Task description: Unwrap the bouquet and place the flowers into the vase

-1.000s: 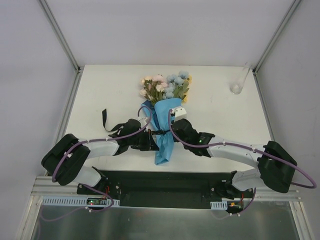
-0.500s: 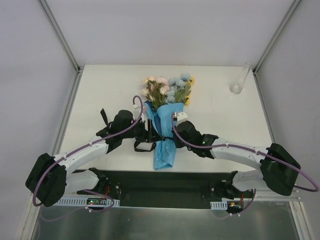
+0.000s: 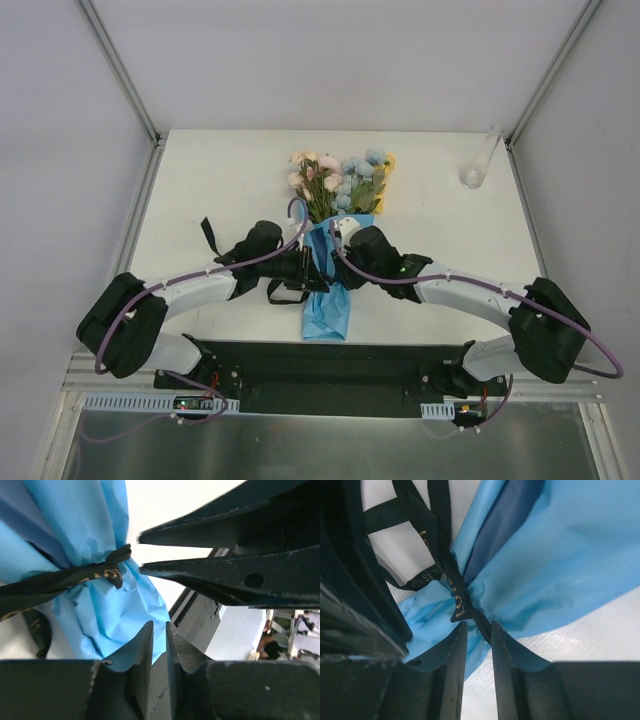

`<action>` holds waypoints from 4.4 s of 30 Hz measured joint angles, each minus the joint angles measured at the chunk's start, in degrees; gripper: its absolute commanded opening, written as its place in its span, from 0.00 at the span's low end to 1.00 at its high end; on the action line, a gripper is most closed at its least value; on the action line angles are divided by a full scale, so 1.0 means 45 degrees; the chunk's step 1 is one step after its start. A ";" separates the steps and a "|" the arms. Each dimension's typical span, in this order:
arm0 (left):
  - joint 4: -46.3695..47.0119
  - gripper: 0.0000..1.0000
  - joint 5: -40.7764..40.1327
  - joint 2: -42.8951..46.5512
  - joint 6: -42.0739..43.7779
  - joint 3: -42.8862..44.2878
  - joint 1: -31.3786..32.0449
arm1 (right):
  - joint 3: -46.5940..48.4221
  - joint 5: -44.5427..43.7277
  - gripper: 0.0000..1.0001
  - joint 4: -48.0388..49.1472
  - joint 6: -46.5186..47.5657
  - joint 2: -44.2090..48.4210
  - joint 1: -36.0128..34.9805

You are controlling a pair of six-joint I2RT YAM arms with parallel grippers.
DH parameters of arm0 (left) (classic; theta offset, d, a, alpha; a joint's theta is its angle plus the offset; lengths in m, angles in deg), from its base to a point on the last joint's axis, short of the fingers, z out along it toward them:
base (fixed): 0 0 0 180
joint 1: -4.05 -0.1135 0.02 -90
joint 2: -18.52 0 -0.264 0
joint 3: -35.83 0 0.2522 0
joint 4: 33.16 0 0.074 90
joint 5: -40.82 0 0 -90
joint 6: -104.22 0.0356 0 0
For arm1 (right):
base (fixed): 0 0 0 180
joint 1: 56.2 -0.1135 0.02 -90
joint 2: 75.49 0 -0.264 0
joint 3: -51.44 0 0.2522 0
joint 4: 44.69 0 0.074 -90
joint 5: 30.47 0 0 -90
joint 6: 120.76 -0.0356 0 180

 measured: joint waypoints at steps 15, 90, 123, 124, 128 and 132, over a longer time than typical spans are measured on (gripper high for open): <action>0.2584 0.00 -0.0515 -0.2764 -0.1350 -0.0471 0.1044 | 0.1083 -0.1326 0.22 -0.0588 0.1185 -0.2346 -0.0913; 0.1593 0.00 -0.3138 -0.3021 -0.2467 -0.0690 0.1020 | 0.2322 -0.8155 0.01 -0.3648 -0.0049 0.5115 -0.0427; -0.0068 0.00 -0.4197 -0.1064 -0.1214 -0.0967 0.0529 | 0.8194 -1.3415 0.01 -1.0117 0.3521 1.1934 0.0903; -0.0170 0.00 -0.4197 -0.0933 -0.1190 -0.0967 0.0525 | 0.7839 -1.3245 0.01 -1.0200 0.3186 1.1905 0.0855; -0.0588 0.00 -0.4192 -0.0015 -0.1098 -0.0962 0.0525 | 0.5464 -1.1740 0.01 -0.9792 0.1530 1.1050 0.0753; -0.1297 0.00 -0.4269 0.1491 -0.0758 -0.0763 0.0525 | 0.2919 -0.9000 0.01 -0.8233 -0.0393 0.7645 0.0903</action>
